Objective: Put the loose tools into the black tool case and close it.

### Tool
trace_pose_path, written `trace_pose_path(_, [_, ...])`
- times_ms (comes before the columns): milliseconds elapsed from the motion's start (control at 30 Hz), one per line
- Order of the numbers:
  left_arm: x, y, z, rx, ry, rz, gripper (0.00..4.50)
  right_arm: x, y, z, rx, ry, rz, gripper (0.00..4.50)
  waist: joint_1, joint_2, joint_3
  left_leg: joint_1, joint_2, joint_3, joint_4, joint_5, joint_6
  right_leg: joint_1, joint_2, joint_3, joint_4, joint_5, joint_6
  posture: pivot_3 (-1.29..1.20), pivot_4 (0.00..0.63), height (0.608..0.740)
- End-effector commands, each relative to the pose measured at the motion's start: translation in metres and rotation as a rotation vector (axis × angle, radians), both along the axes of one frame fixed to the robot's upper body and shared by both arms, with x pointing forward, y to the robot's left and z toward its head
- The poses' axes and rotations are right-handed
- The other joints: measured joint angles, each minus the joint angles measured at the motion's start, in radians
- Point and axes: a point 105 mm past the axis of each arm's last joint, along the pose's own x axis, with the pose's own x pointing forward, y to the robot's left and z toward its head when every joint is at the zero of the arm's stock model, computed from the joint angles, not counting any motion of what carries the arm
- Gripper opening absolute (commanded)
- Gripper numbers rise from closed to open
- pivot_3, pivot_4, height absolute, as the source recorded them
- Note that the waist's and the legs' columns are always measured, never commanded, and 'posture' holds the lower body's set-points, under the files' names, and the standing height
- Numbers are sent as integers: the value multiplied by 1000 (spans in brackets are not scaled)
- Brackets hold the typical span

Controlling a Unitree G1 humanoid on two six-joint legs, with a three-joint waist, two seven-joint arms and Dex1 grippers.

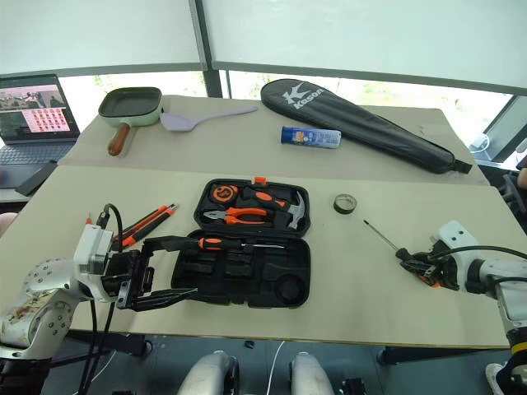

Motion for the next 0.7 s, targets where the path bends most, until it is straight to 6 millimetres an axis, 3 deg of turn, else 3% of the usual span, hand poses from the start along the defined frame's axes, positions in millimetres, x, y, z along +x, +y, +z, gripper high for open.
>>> trace_pose_path(33, [1, 2, 12, -18, -28, 10, 4500, -2, -6, 26, -12, -68, -8, 921, 4, 0, 0, 0, 0, 0, 0, 0, 0, 0, 0, 0, 0, 0, 0, 0, 150, 740])
trace_pose_path(67, [2, 4, 13, -13, -33, 14, 4500, -1, 4, 38, -10, -110, 67, 921, 3, 0, 0, 0, 0, 0, 0, 0, 0, 0, 0, 0, 0, 0, 0, 0, 150, 740])
trace_pose_path(133, [2, 9, 9, 0, -21, 24, 4500, -5, 59, 73, 27, -213, 421, 921, -2, 2, 1, -1, 0, 1, 0, 0, 0, -1, 0, 1, 0, 0, 0, 0, 150, 740])
trace_pose_path(200, [3, 11, 6, 6, -13, 31, 4500, -8, 85, 90, 82, -252, 539, 921, -23, 5, 1, -1, 1, 0, 0, 0, 0, -2, 2, 2, 0, 0, 0, 0, 150, 740])
trace_pose_path(300, [4, 21, -1, 42, -7, 66, 4500, -13, 140, 109, 216, -243, 708, 921, -41, 5, 2, 0, 4, -4, -1, 0, 0, -3, 5, 2, 1, 0, -1, 0, 150, 740])
trace_pose_path(367, [4, 29, -6, 56, 6, 110, 4500, -14, 193, 108, 264, -205, 851, 921, -46, 2, 2, 0, 4, -6, -1, 0, 0, -4, 5, 2, 2, 0, -2, 0, 150, 740])
trace_pose_path(467, [1, 37, -13, 80, 11, 134, 4500, -11, 242, 98, 254, -130, 928, 921, -47, 0, 3, -3, 5, -6, -2, 0, -1, -8, 5, 1, 4, 1, -4, 0, 150, 740])
trace_pose_path(567, [-1, 41, -21, 101, -35, 161, 4500, -13, 268, 77, 230, 37, 933, 921, -34, 0, 4, -6, 4, -6, -2, 0, -1, -12, 3, 1, 6, 1, -4, 0, 150, 740])
trace_pose_path(700, [-2, 49, -29, 112, -21, 202, 4500, 1, 284, 61, 148, 28, 904, 921, -13, -1, 3, -13, 1, -5, -1, 0, 0, -18, -2, -1, 4, 1, -3, 0, 150, 740])
